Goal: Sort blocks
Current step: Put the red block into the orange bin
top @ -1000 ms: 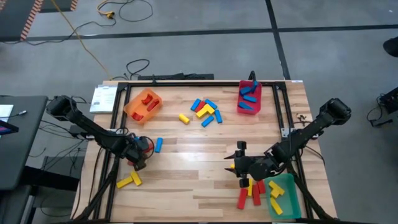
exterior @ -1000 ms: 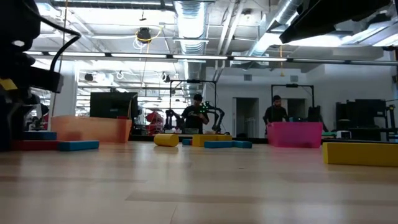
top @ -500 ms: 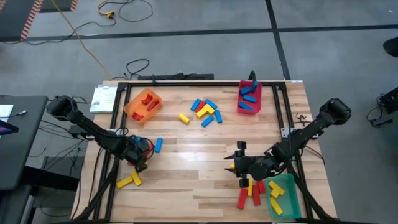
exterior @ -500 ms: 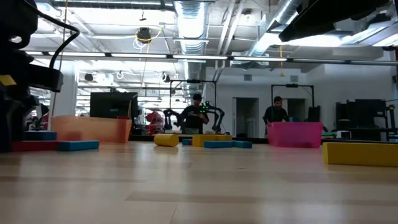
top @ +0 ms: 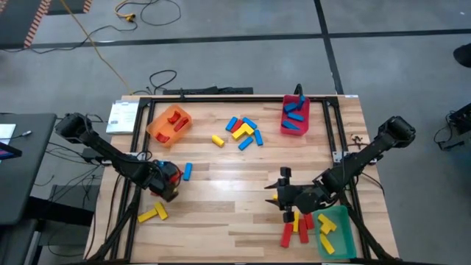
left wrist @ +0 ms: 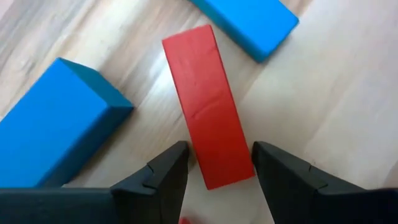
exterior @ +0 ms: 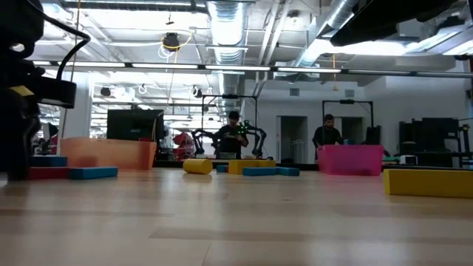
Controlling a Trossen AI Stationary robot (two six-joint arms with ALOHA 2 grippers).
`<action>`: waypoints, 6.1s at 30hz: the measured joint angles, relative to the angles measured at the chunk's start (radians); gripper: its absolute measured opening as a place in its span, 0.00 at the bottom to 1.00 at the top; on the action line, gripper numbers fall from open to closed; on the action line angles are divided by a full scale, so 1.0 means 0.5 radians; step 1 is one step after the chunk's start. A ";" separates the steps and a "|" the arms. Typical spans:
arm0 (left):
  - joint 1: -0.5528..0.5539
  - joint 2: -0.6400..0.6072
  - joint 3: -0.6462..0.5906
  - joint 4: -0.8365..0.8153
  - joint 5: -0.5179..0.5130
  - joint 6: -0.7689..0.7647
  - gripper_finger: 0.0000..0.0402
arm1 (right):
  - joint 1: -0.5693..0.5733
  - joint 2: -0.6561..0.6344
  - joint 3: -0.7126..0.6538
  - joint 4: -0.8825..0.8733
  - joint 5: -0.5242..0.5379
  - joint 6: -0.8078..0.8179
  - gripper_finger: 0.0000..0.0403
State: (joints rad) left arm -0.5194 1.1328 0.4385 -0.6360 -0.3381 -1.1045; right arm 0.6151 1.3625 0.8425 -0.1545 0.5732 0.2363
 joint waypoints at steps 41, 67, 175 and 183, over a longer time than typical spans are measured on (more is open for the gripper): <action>0.167 0.116 0.365 1.128 0.388 1.296 0.26 | -0.238 0.717 0.010 1.608 -0.349 -1.408 0.51; 0.370 0.388 0.363 1.716 0.987 1.454 0.26 | -0.465 1.114 0.533 1.328 -0.712 -1.557 0.51; -0.011 0.119 0.002 2.390 -0.940 2.221 0.52 | -0.582 0.677 0.542 0.951 -0.312 -0.749 0.16; 0.008 0.105 0.002 2.392 -0.959 2.252 0.52 | -0.584 0.677 0.542 0.953 -0.308 -0.720 0.16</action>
State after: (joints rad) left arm -0.5153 1.1854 0.4397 0.5602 -0.8177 0.0216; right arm 0.3230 1.7012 1.1133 0.3222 0.4191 -0.1235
